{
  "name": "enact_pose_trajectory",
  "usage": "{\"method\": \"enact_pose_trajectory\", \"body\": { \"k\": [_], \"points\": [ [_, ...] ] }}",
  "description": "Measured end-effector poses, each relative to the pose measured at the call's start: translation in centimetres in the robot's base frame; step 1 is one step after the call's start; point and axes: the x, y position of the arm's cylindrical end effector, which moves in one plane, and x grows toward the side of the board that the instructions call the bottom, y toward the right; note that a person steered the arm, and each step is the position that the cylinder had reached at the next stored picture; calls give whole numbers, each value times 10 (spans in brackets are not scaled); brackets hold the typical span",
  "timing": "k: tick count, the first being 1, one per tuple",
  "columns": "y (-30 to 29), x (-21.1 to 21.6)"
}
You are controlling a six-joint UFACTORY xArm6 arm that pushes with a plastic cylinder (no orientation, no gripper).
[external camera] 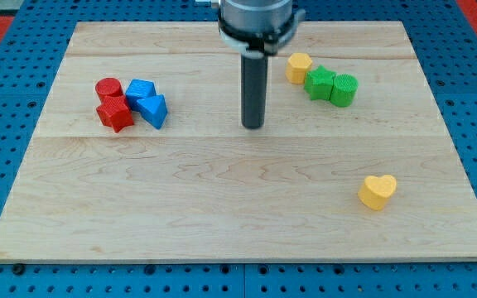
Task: Point your arm at the yellow heart
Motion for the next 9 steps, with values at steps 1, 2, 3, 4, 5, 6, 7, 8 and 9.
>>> {"method": "enact_pose_trajectory", "body": {
  "k": [1,2,3,4,5,6,7,8,9],
  "points": [
    [22,69],
    [56,123],
    [89,123],
    [105,111],
    [112,90],
    [102,101],
    [116,143],
    [158,147],
    [156,119]
  ]
}}
